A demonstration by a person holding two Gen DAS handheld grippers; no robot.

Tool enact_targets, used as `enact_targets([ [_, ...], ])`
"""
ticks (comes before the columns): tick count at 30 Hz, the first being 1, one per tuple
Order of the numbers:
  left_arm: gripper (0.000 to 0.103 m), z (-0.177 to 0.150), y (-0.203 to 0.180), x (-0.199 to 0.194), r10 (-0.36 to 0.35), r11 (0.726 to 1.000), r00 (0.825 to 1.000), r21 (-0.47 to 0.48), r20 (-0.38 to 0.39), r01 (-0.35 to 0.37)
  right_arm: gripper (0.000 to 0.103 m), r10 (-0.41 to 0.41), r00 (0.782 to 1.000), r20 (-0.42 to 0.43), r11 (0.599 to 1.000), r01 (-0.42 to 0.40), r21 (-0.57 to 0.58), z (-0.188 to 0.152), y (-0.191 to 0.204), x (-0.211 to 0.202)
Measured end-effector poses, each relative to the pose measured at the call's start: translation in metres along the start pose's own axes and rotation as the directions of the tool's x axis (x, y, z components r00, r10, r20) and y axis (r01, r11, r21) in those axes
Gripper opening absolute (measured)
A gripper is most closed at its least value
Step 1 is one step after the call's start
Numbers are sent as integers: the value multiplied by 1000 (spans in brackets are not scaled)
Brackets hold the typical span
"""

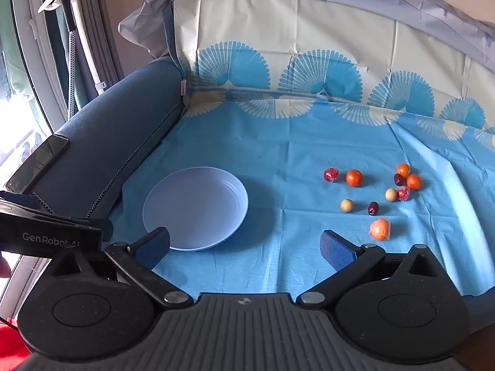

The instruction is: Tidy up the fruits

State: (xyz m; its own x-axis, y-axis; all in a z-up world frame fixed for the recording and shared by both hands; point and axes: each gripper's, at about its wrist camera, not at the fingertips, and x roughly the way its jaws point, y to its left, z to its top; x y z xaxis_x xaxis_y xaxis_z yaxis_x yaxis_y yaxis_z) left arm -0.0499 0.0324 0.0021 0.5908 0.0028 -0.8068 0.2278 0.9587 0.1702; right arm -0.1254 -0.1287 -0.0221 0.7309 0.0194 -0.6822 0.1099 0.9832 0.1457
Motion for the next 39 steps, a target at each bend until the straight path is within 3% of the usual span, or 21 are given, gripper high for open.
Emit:
enact_targets([
  [17, 103, 12, -2, 28, 19, 1000, 999, 1, -49, -19, 103, 18, 999, -33, 1000, -18, 1, 7, -4, 38],
  [21, 103, 11, -2, 28, 20, 1000, 999, 0, -50, -20, 102, 24, 997, -77, 1000, -23, 20, 8, -4, 37],
  [29, 103, 11, 0, 28, 20, 1000, 998, -4, -51, -20, 103, 19, 999, -48, 1000, -19, 8, 8, -3, 37],
  [39, 103, 13, 0, 28, 24, 1000, 998, -3, -55, -24, 103, 19, 997, -72, 1000, -18, 16, 8, -1, 39],
])
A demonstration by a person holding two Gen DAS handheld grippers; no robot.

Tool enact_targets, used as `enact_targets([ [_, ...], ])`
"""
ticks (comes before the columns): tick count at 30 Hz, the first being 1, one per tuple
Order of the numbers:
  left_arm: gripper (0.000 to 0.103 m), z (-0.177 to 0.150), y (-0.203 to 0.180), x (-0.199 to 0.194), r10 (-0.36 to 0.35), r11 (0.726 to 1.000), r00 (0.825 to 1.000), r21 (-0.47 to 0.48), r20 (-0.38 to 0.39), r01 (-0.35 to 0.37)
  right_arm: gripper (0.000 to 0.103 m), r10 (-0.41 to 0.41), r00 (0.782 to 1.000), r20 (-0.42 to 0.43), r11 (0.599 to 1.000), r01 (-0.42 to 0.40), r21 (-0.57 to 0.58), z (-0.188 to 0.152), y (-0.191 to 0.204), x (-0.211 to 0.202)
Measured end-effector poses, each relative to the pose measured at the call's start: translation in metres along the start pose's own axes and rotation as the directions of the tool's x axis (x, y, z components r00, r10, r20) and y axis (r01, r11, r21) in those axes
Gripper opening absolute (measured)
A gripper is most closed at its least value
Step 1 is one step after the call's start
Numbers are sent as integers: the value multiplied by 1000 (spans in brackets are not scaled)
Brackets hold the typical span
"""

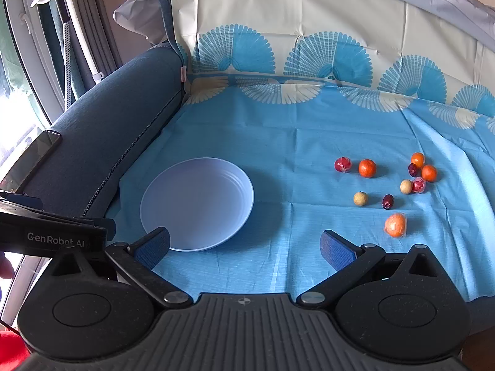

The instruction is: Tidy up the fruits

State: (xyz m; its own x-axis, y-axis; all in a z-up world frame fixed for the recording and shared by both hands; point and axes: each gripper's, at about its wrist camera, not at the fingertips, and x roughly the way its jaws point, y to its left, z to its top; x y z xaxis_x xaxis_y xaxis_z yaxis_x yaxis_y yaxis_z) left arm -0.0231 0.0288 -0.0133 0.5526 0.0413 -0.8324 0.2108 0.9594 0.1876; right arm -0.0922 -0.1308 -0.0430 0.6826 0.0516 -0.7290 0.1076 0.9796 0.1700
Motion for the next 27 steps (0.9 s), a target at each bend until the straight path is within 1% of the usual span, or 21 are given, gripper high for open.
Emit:
enact_targets([
  [3, 103, 0, 0, -1, 1, 1000, 1000, -1, 1, -1, 103, 5, 1000, 2, 1000, -5, 6, -1, 1, -1],
  [6, 103, -1, 1, -2, 4, 1000, 1000, -4, 4, -4, 103, 14, 999, 31, 1000, -14, 7, -1, 2, -2],
  [13, 103, -2, 4, -10, 0, 1000, 1000, -19, 22, 0, 103, 21, 998, 54, 1000, -22, 12, -2, 5, -8],
  [17, 103, -5, 6, -15, -4, 1000, 1000, -25, 31, 5, 102, -9, 998, 68, 1000, 7, 27, -7, 1, -11],
  [18, 103, -5, 6, -15, -6, 1000, 1000, -23, 30, 7, 102, -25, 997, 78, 999, 21, 43, -10, -3, -12],
  [22, 103, -4, -3, -10, -40, 999, 999, -19, 10, 40, 102, -142, 987, 77, 986, 134, 99, -22, -30, -10],
  [24, 103, -1, -12, -5, -69, 998, 998, -16, -7, 69, 103, -190, 980, 67, 973, 178, 149, -28, -51, -6],
  [25, 103, 1, -18, -1, -79, 997, 997, -10, -15, 79, 103, -230, 972, 56, 964, 219, 151, -31, -62, -3],
  [27, 103, 5, -30, 4, -95, 995, 995, 0, -21, 95, 102, -271, 962, 20, 948, 263, 179, -36, -86, 8],
])
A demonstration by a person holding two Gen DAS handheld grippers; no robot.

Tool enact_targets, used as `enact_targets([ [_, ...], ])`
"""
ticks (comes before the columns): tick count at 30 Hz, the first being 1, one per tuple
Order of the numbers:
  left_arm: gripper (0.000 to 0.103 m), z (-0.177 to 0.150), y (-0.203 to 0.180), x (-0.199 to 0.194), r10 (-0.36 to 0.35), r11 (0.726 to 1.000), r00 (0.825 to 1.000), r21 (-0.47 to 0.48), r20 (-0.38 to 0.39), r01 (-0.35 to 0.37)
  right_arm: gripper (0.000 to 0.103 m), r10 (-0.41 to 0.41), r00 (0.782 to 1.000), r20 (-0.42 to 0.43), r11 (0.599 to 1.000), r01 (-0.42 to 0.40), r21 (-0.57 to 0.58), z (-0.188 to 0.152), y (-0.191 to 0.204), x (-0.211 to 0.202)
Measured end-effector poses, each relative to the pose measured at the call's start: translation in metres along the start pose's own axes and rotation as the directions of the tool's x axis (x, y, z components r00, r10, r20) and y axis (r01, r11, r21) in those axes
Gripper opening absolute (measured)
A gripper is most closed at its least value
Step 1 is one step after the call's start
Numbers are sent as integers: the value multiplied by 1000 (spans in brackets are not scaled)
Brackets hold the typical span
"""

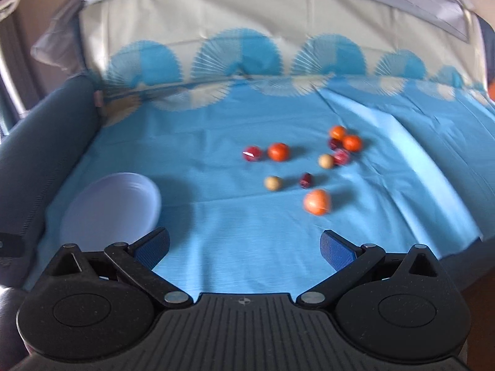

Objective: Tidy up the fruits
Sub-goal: 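Grasp a wrapped mandarin with the right tool while the left tool grasps a red date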

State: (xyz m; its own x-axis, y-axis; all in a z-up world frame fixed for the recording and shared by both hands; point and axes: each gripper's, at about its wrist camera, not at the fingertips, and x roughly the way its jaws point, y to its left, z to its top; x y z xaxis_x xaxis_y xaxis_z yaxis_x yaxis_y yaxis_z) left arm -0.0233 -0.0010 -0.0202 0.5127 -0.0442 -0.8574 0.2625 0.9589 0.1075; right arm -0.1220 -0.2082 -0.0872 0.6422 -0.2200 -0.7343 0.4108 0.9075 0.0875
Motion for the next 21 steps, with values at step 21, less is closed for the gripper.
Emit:
enact_targets([
  [21, 103, 80, -136, 129, -51, 990, 995, 124, -91, 62, 77, -171, 985, -28, 976, 173, 128, 0, -72, 189],
])
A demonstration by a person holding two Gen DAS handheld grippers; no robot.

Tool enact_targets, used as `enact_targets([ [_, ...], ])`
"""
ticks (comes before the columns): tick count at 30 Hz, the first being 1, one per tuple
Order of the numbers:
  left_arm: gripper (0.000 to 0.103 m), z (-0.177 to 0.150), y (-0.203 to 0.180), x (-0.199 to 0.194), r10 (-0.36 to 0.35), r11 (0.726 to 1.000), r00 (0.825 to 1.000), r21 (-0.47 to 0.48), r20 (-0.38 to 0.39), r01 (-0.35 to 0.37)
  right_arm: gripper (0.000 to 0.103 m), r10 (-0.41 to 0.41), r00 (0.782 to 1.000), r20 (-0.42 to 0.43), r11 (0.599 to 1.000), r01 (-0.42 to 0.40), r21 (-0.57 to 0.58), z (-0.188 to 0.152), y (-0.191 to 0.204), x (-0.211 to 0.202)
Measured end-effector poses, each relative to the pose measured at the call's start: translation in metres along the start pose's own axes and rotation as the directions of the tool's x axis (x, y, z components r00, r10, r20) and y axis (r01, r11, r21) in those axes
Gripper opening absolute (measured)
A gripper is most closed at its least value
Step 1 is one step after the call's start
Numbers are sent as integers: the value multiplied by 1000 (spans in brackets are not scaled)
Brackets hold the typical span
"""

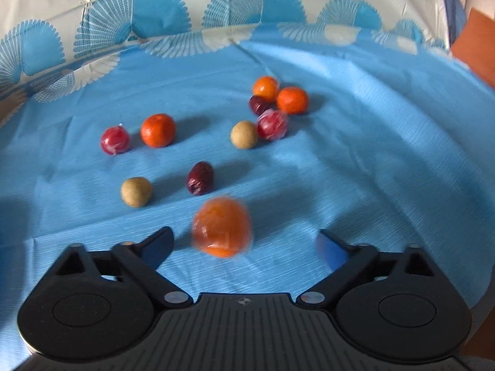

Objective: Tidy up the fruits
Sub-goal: 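Grasp a wrapped mandarin with the right tool while the left tool grasps a red date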

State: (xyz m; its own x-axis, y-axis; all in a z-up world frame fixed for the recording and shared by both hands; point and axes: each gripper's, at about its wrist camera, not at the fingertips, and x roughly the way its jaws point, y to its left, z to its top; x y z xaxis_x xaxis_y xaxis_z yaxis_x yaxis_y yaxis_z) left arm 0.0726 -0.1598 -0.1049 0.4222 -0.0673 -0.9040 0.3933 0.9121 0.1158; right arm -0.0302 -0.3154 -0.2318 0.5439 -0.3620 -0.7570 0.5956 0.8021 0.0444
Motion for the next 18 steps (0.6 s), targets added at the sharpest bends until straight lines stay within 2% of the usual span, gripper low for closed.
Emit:
enact_targets([
  [1, 103, 5, -6, 4, -2, 1000, 1000, 9, 4, 2, 66, 2, 1000, 20, 1000, -2, -31, 0, 0, -1],
  [2, 103, 10, -13, 7, -5, 1000, 1000, 19, 8, 5, 36, 19, 999, 40, 999, -17, -50, 0, 0, -1],
  [4, 103, 21, -29, 15, -23, 999, 1000, 42, 18, 22, 38, -32, 998, 57, 999, 35, -35, 4, -8, 0],
  [5, 103, 26, -37, 18, -40, 998, 999, 56, 23, 39, 38, -92, 994, 63, 996, 92, 10, 8, -18, 2],
  [7, 103, 38, -59, 25, -81, 993, 996, 85, 21, 79, 38, -191, 980, 61, 970, 178, 168, 15, -47, 5],
  [9, 103, 50, -82, 31, -135, 983, 991, 126, 22, 131, 38, -249, 967, 58, 930, 222, 293, 19, -71, 7],
  [11, 103, 60, -110, 39, -188, 963, 982, 196, 7, 183, 38, -264, 964, 37, 903, 233, 361, 19, -85, 10],
  [13, 103, 69, -142, 52, -211, 933, 977, 293, -24, 209, 38, -248, 969, 14, 897, 224, 382, 18, -89, 14],
  [15, 102, 73, -167, 65, -197, 907, 980, 373, -26, 193, 38, -246, 969, 18, 900, 222, 376, 19, -89, 15],
  [18, 91, 76, -191, 85, -184, 883, 981, 429, -63, 193, 38, -237, 971, 15, 896, 213, 390, 17, -92, 17],
])
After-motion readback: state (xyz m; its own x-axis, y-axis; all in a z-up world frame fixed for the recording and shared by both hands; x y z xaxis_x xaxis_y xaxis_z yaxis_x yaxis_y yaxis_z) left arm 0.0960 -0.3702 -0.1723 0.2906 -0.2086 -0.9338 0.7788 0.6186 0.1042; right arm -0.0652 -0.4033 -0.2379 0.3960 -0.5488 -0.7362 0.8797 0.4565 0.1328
